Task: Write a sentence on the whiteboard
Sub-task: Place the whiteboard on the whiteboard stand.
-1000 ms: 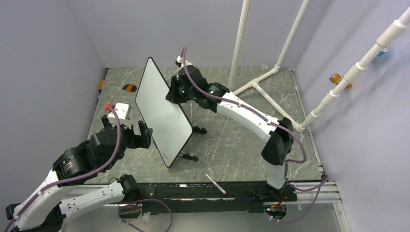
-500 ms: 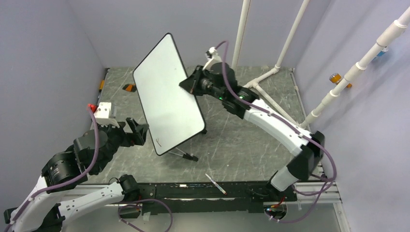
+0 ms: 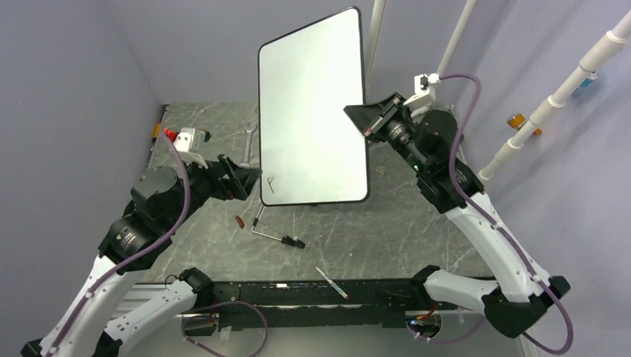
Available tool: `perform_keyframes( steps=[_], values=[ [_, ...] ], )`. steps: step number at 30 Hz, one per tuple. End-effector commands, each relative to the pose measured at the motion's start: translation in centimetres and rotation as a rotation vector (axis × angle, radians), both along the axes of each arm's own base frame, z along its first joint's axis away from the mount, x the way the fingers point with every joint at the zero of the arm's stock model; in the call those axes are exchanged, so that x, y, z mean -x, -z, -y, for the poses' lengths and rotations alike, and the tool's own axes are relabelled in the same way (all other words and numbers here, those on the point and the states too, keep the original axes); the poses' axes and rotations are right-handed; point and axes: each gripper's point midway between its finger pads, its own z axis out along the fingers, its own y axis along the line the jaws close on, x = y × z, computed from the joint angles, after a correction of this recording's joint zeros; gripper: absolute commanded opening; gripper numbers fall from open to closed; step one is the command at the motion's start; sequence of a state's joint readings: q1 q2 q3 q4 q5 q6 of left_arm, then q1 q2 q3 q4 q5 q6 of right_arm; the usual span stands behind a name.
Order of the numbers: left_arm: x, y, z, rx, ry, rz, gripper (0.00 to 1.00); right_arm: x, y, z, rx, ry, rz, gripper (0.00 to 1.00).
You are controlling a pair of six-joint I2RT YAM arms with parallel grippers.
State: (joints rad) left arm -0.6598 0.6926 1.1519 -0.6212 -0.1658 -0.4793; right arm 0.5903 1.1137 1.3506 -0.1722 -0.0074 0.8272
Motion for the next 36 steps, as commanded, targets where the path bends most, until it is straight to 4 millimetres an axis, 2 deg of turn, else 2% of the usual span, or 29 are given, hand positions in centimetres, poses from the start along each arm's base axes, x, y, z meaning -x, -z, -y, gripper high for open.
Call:
perform_keyframes(
  steps=[1, 3, 6, 9, 11, 13, 16, 24, 30, 33, 36],
  values=[
    [0.7, -4.3, 3.5, 0.170, 0.241, 0.137, 0.99, 5.8, -11.0, 3.3, -0.256, -0.036, 0.273, 0.00],
    [0.4, -5.0, 3.6, 0.206, 0.287, 0.161, 0.99, 6.5, -11.4, 3.8, -0.261, -0.037, 0.284, 0.00],
    [-0.4, -5.5, 2.5, 0.268, 0.313, 0.180, 0.99, 7.3, -12.0, 3.9, -0.266, -0.055, 0.292, 0.00],
    [-1.4, -5.2, 1.3, 0.366, 0.365, 0.173, 0.99, 7.8, -12.4, 4.0, -0.273, -0.071, 0.299, 0.00],
    [-1.6, -5.9, 0.5, 0.433, 0.432, 0.236, 0.99, 8.1, -12.6, 3.9, -0.278, -0.085, 0.303, 0.00],
    [-1.8, -5.4, 0.0, 0.494, 0.481, 0.245, 0.96, 8.5, -12.9, 3.7, -0.283, -0.108, 0.309, 0.00],
    [-2.0, -5.5, 0.2, 0.539, 0.554, 0.252, 0.93, 8.8, -13.1, 3.1, -0.296, -0.150, 0.310, 0.00],
    [-4.1, -5.3, 0.1, 0.566, 0.584, 0.226, 0.87, 9.1, -13.4, 2.2, -0.325, -0.214, 0.307, 0.00],
    [-3.9, -5.1, 0.4, 0.593, 0.675, 0.214, 0.76, 9.0, -13.1, 0.4, -0.371, -0.313, 0.309, 0.00],
    [-4.7, -4.2, 0.4, 0.602, 0.676, 0.182, 0.79, 9.0, -13.0, -0.3, -0.391, -0.360, 0.307, 0.00],
    [-5.7, -3.3, 0.2, 0.592, 0.654, 0.148, 0.83, 9.2, -13.0, -0.1, -0.389, -0.350, 0.320, 0.00]
  ],
)
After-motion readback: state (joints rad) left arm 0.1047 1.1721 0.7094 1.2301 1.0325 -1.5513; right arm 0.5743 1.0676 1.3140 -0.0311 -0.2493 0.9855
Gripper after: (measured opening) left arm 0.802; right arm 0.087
